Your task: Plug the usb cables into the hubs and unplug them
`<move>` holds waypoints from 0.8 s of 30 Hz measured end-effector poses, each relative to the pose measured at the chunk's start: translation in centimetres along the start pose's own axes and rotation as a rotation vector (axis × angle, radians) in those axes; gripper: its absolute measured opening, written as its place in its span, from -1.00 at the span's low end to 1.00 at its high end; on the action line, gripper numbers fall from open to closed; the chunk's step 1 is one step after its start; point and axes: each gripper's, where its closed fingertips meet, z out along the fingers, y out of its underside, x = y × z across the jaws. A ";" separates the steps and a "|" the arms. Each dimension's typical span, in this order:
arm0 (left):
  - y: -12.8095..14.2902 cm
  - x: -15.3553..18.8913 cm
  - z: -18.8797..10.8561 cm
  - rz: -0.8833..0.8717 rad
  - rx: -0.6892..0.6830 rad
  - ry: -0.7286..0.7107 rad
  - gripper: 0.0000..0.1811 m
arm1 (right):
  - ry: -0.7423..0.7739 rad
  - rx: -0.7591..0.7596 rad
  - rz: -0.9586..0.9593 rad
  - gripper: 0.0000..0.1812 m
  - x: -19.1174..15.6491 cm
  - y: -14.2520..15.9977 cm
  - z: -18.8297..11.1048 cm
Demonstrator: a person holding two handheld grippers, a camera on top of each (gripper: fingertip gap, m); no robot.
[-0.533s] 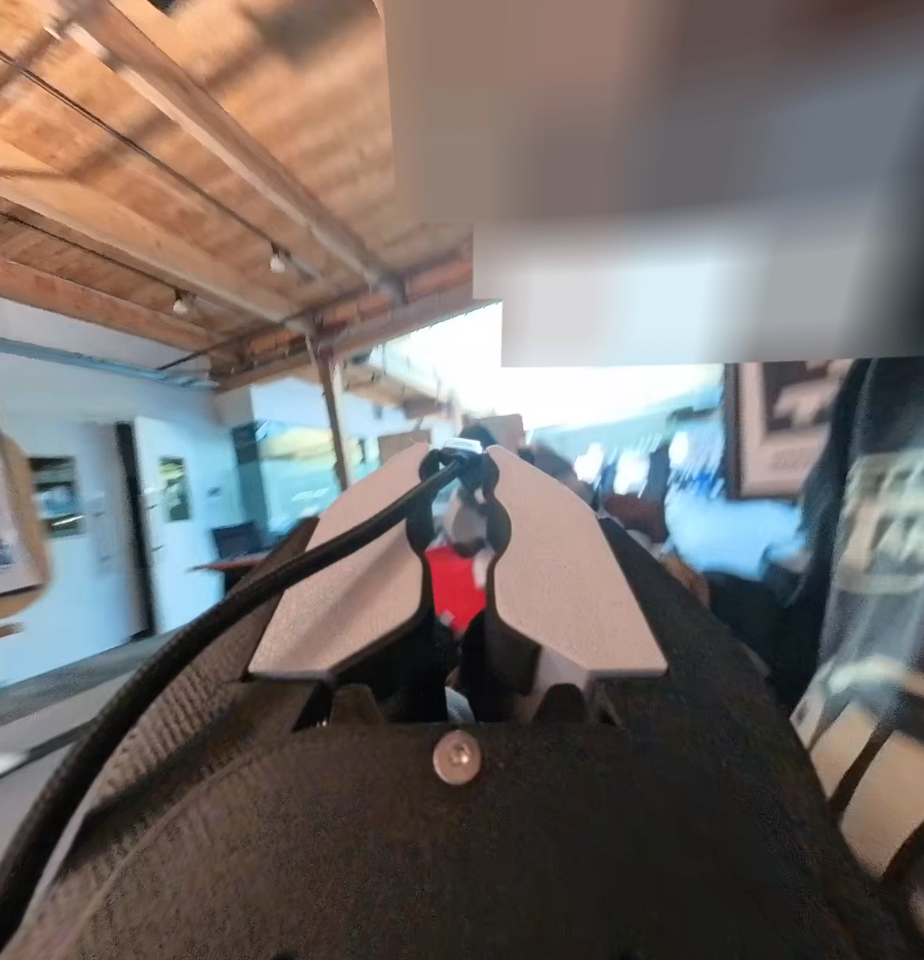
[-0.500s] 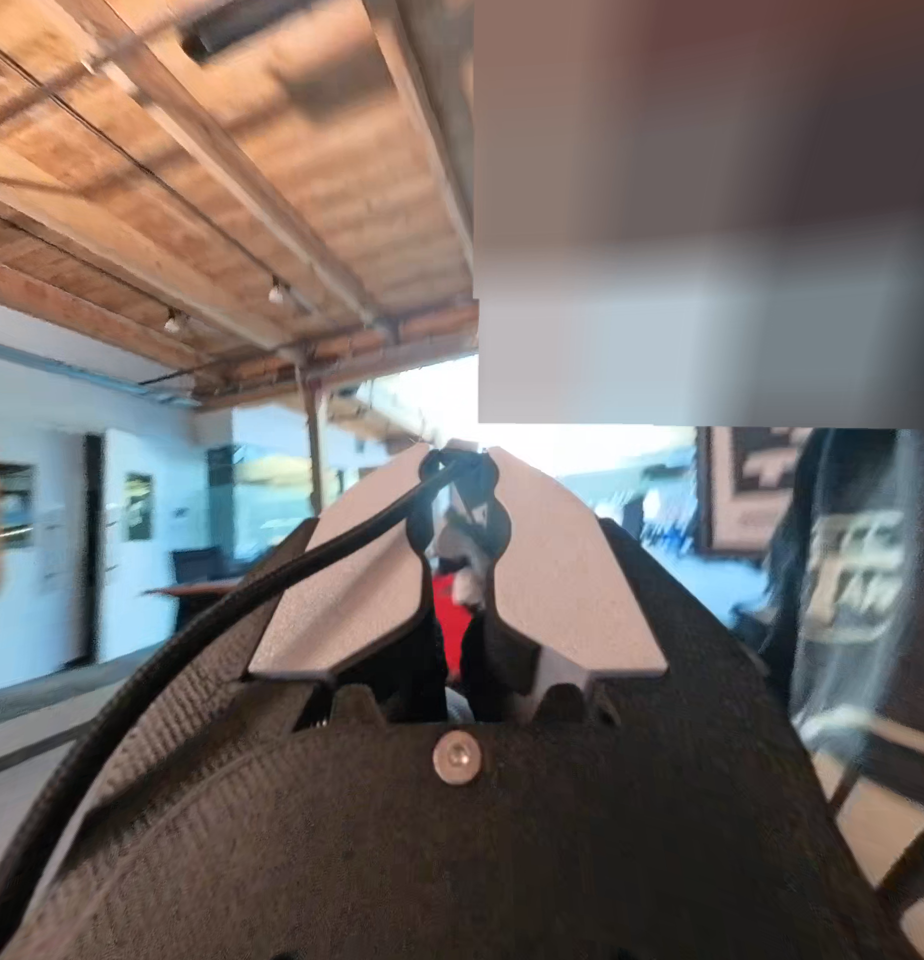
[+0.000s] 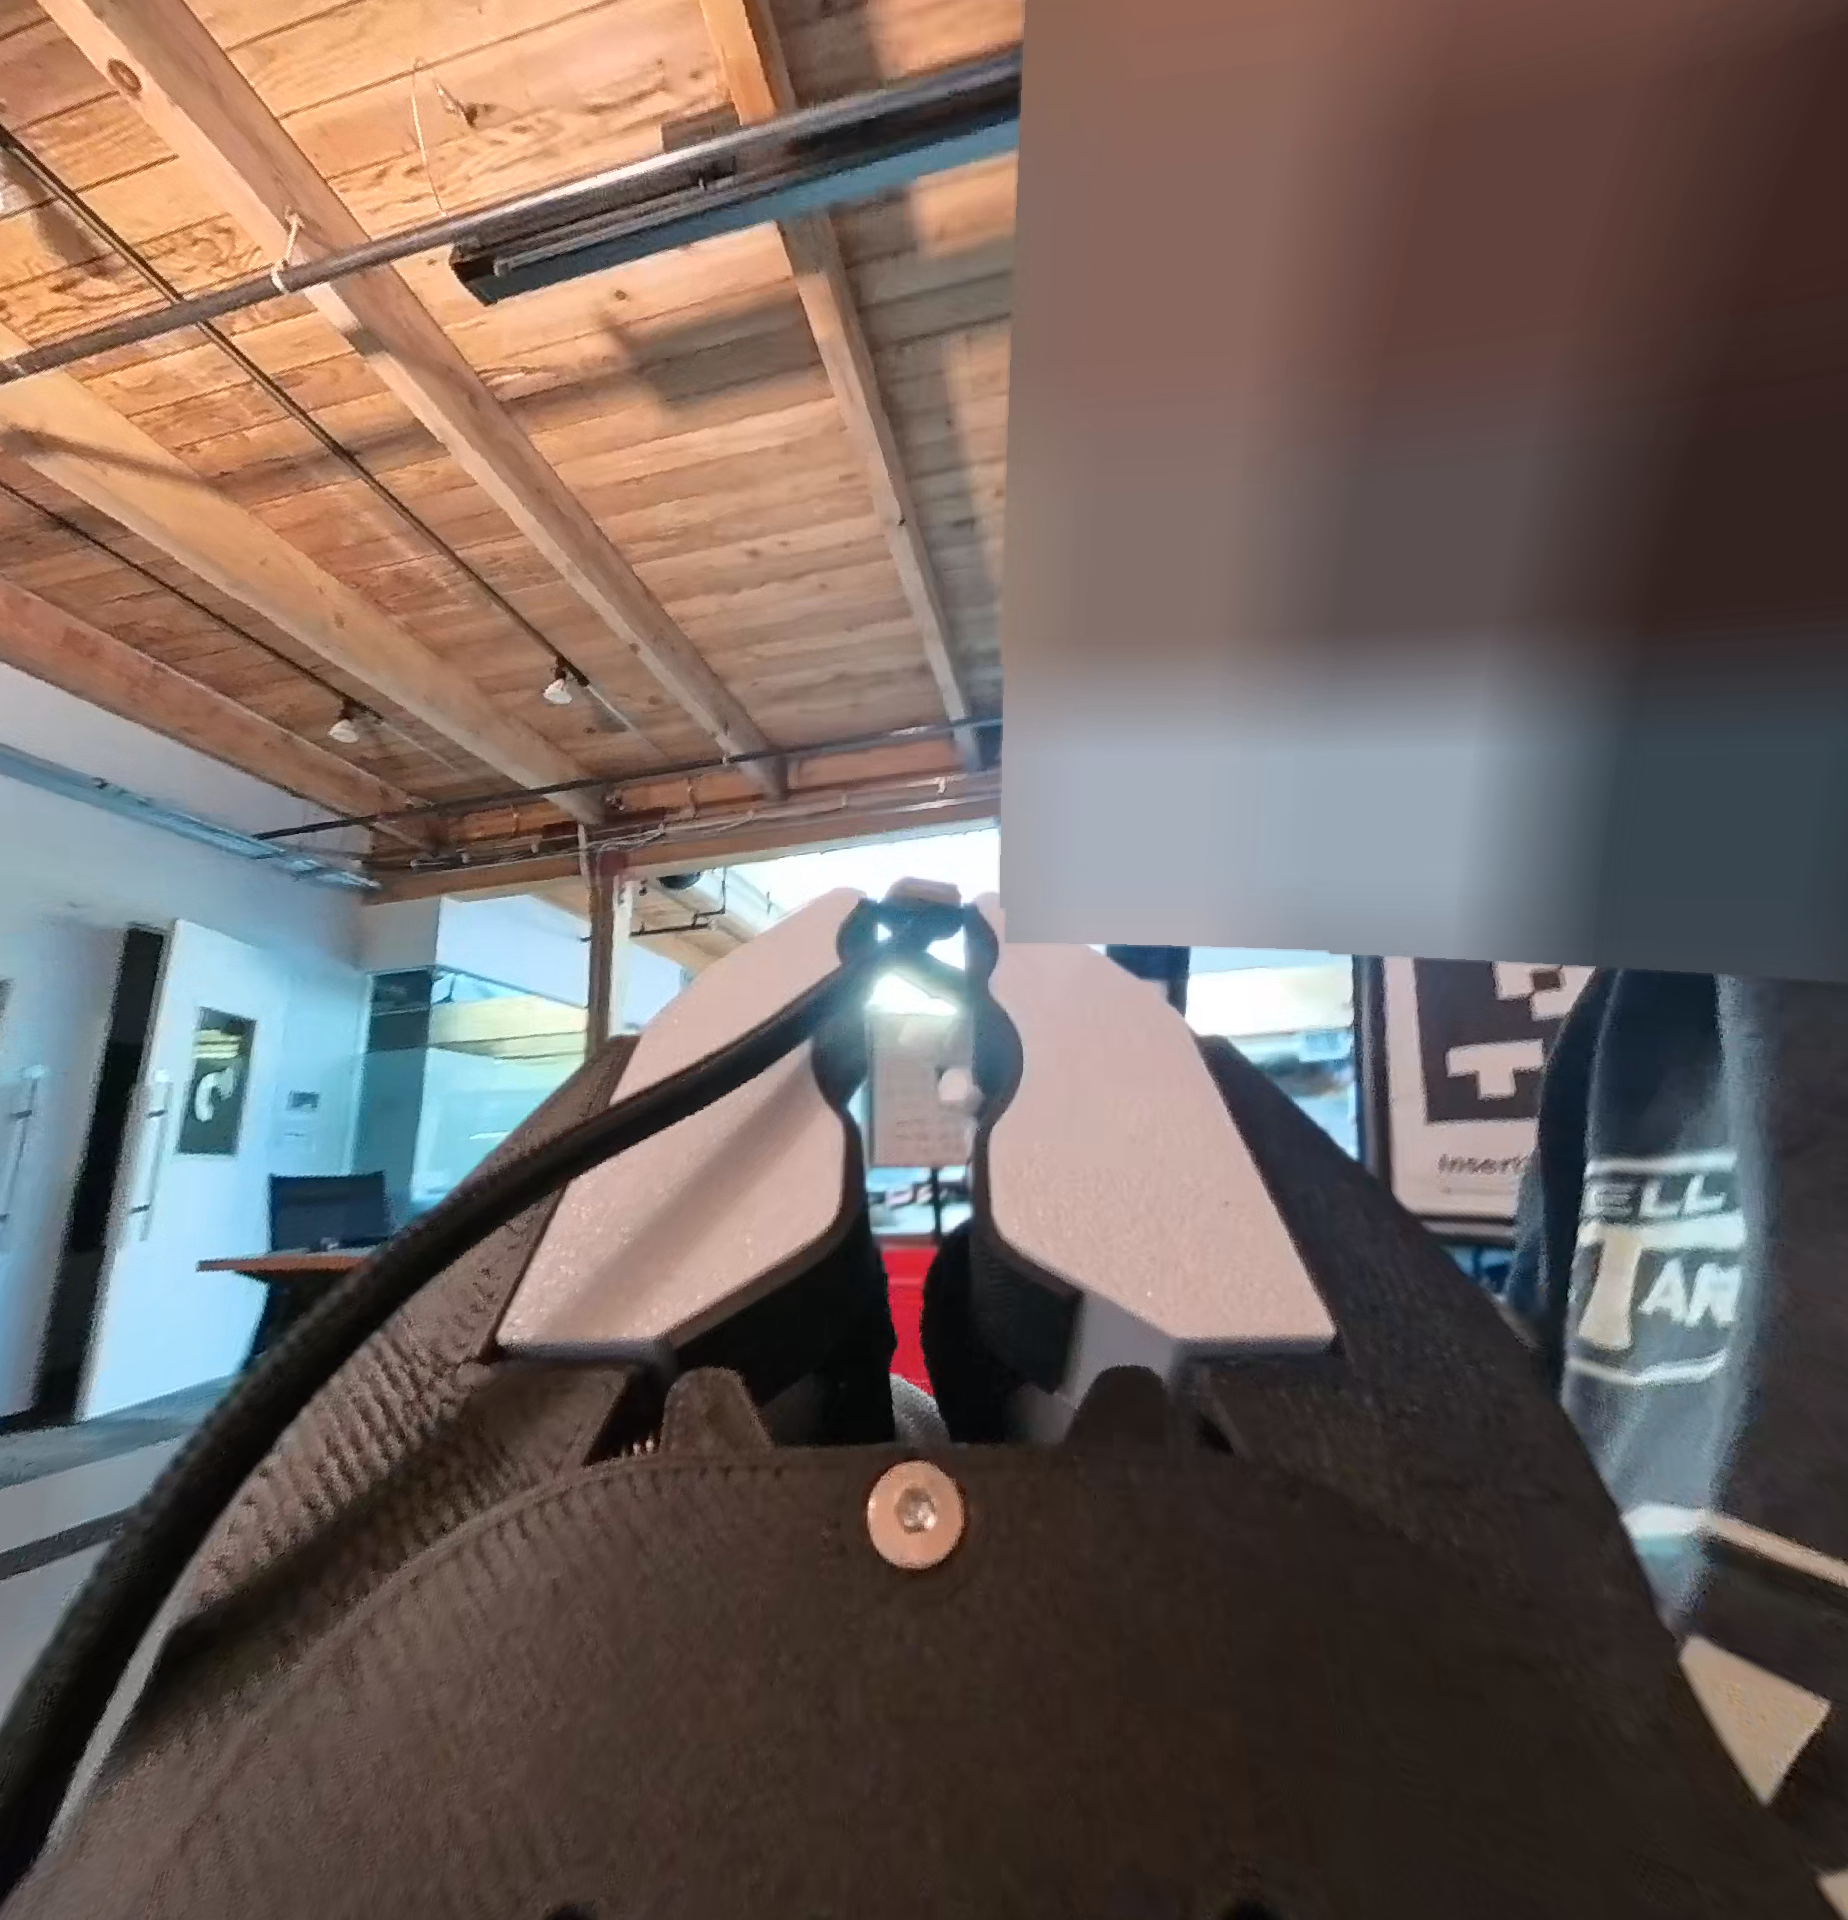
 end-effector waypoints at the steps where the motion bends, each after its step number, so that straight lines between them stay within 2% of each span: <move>1: 0.3 -0.1 0.0 0.034 -0.029 -0.009 -0.84 | 0.016 0.009 0.008 -0.22 0.5 -0.2 -0.3; 4: 0.5 -0.6 -0.2 0.126 -0.095 -0.041 -0.84 | -0.033 0.073 0.066 -0.16 0.8 -1.0 -1.1; 5: 0.6 -0.8 -0.4 0.158 -0.116 -0.048 -0.84 | -0.040 0.038 0.049 -0.21 0.9 -0.3 -1.1; 6: 0.9 -1.0 -0.7 0.201 -0.146 -0.054 -0.83 | -0.031 -0.070 -0.014 -0.25 1.1 1.3 -1.1; 9: 2.2 -2.5 -1.5 0.268 -0.232 -0.119 -0.84 | 0.028 -0.620 -0.259 -0.30 3.0 9.9 -2.5; 11: 2.4 -2.2 -1.4 0.259 -0.233 -0.095 -0.83 | 0.073 -0.866 -0.288 -0.25 4.3 14.4 -3.9; 16: 3.3 -2.1 -1.3 0.310 -0.282 -0.091 -0.83 | 0.062 -0.935 -0.009 -0.20 4.1 20.5 -3.1; 18: 3.2 -2.0 -1.3 0.308 -0.275 -0.088 -0.83 | 0.085 -0.988 0.026 -0.21 4.1 22.2 -3.3; 22: 2.2 -2.4 -1.6 0.251 -0.215 -0.100 -0.83 | 0.125 -1.030 0.057 -0.35 4.1 24.3 -3.1; 24: 1.8 -2.6 -1.7 0.229 -0.186 -0.106 -0.83 | 0.096 -1.049 0.111 -0.46 3.6 25.6 -3.2</move>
